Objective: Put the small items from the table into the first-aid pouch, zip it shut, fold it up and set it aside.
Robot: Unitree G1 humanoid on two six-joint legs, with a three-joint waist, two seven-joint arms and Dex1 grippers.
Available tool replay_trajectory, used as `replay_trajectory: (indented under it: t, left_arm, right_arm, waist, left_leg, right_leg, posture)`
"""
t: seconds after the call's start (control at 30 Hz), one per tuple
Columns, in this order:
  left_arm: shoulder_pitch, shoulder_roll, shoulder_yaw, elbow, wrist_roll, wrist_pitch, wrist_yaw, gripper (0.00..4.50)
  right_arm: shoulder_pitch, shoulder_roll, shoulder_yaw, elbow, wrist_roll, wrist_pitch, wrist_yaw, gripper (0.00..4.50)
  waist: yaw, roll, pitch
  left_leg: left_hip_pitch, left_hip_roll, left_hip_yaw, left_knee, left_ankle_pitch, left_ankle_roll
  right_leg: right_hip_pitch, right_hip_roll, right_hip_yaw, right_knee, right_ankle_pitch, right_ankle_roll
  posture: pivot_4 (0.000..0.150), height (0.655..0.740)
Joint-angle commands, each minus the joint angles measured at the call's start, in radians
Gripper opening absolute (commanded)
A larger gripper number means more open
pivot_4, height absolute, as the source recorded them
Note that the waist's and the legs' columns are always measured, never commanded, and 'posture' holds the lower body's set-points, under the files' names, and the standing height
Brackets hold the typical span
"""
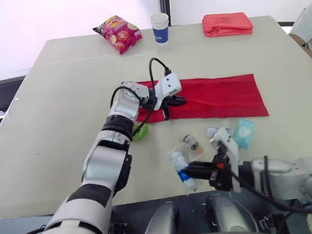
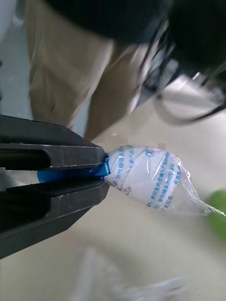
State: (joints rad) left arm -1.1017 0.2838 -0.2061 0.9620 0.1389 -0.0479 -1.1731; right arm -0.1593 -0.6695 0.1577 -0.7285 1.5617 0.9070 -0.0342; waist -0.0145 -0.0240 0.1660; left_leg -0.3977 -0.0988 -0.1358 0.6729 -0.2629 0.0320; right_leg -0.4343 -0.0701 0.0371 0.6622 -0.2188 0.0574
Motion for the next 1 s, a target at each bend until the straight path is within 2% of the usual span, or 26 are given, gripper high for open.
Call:
replay_trajectory:
  t: [0.03, 0.13, 0.37, 0.63, 1.0]
  left_arm:
    - [-0.008, -0.008, 0.016, -0.007, -0.031, -0.010, 0.001, 0.00]
    - [-0.006, -0.014, 0.017, -0.019, -0.048, 0.003, -0.015, 0.00]
    - [0.003, -0.023, 0.018, -0.059, -0.080, 0.040, -0.036, 0.00]
    - [0.026, -0.016, 0.017, -0.129, -0.106, 0.083, -0.047, 0.00]
    - [0.109, 0.011, -0.010, -0.286, -0.147, 0.157, -0.147, 0.00]
  right_arm:
    - [-0.068, 0.001, -0.092, 0.074, 0.081, -0.060, -0.048, 0.01]
    - [-0.161, 0.024, -0.092, 0.242, 0.023, -0.048, -0.165, 0.01]
    - [-0.270, 0.106, -0.076, 0.498, -0.128, 0.028, -0.144, 0.01]
    - [-0.361, 0.205, -0.070, 0.626, -0.269, 0.126, -0.078, 0.01]
    - [-0.506, 0.362, -0.179, 0.857, -0.451, 0.124, -0.047, 0.01]
  waist:
    - [0.000, 0.000, 0.000]
    - [0.001, 0.000, 0.000]
    - [0.000, 0.000, 0.000]
    - [-0.004, 0.000, 0.000]
    - [-0.018, 0.001, 0.000]
  left_leg:
    - [0.000, 0.000, 0.000, 0.000, 0.000, 0.000]
    - [0.000, 0.000, 0.000, 0.000, 0.000, 0.000]
    - [-0.001, 0.000, 0.001, -0.001, 0.000, 0.000]
    - [-0.001, 0.000, 0.001, -0.001, 0.000, 0.000]
    - [-0.001, 0.000, 0.002, -0.002, 0.000, 0.000]
  right_leg:
    - [0.000, 0.000, 0.000, 0.000, 0.000, 0.000]
    - [0.000, 0.000, 0.000, 0.000, 0.000, 0.000]
    - [-0.001, 0.000, 0.001, 0.000, 0.000, 0.000]
    - [-0.002, 0.000, 0.002, 0.001, 0.000, 0.000]
    - [-0.004, 0.000, 0.004, 0.001, 0.000, 0.000]
  posture:
    - [0.150, 0.7400]
    - [0.150, 0.7400]
    - [0.150, 0.7400]
    - [0.150, 0.7400]
    - [0.150, 0.7400]
